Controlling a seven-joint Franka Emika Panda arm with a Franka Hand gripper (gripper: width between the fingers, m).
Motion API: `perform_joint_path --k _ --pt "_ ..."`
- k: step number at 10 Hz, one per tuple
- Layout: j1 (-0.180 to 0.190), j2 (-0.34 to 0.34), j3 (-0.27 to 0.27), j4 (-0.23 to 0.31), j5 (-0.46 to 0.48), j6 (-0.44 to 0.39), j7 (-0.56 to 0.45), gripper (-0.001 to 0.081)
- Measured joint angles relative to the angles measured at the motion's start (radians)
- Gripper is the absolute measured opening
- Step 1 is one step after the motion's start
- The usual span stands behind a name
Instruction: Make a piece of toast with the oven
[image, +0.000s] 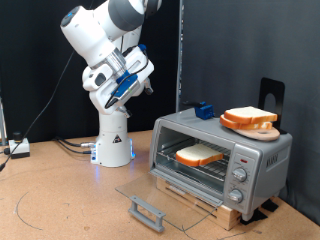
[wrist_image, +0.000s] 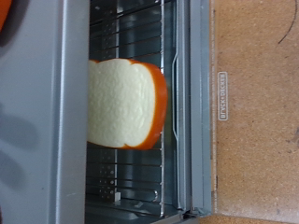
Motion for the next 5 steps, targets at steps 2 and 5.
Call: perform_joint_path --k 2,5 --pt "-0.026 0.044 -0.001 0.004 -0.02 0.04 0.001 0.0807" --pt "-0.07 0.158 -0.022 0.054 -0.104 0.039 -0.046 0.0807"
